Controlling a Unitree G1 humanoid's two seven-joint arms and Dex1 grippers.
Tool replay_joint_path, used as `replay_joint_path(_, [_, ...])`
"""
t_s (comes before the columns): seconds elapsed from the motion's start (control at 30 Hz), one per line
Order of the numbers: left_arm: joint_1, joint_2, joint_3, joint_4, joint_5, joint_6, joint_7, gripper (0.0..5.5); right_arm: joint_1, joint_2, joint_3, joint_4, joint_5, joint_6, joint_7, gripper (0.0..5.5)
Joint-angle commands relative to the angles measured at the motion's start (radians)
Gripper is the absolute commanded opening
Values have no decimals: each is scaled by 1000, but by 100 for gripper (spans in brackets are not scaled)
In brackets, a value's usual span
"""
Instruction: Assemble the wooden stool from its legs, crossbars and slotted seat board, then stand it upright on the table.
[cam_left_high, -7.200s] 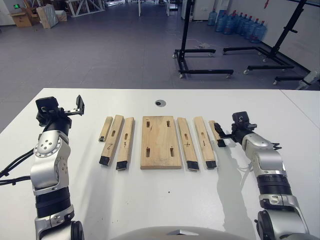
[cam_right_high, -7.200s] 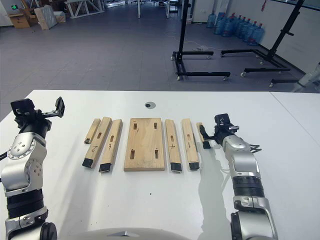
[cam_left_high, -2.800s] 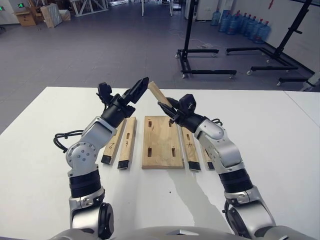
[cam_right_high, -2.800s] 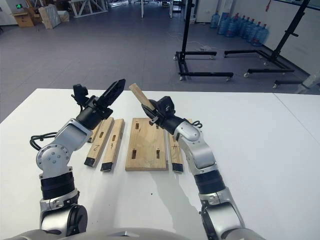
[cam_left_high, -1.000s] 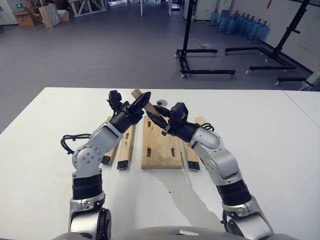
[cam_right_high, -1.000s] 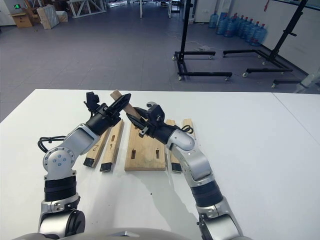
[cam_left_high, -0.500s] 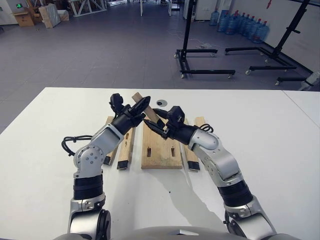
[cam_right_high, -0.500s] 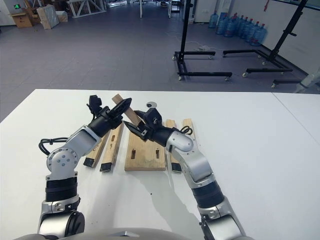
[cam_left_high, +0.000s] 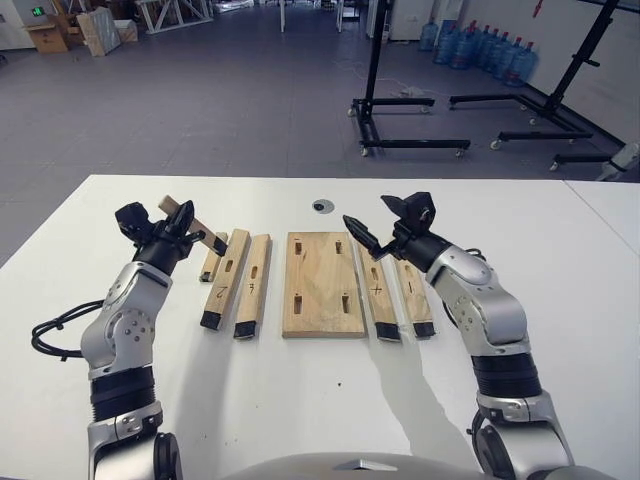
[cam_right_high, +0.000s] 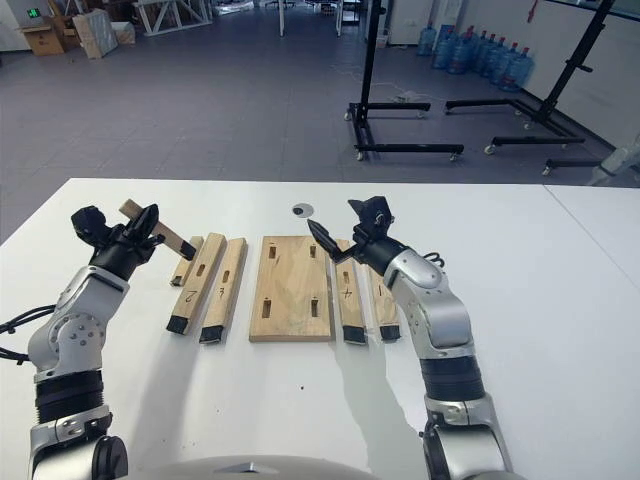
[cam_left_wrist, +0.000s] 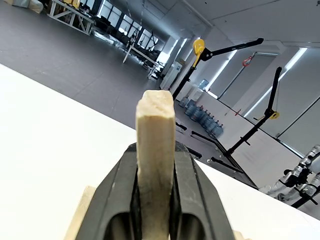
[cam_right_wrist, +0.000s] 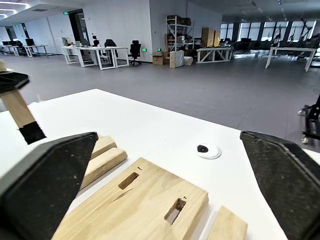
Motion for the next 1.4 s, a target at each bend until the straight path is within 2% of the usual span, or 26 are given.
replay_joint_path(0.03, [-26,-19,-28,55,35,-53,-49,39,13,25,9,5,-11,-2,-29,533])
replay_joint_path(0.6, [27,-18,-126,188,257,-222,-139,39,11,39,37,30,-28,-8,-37,533])
replay_joint_path(1.2, [-20,-19,-93,225,266,-261,-141,39,9,53,51,30,-30,-12,-37,533])
replay_joint_path(1.4, [-41,-25,-120,284,310,-302,-144,39,11,57,56,30,-35,-11,-36,533])
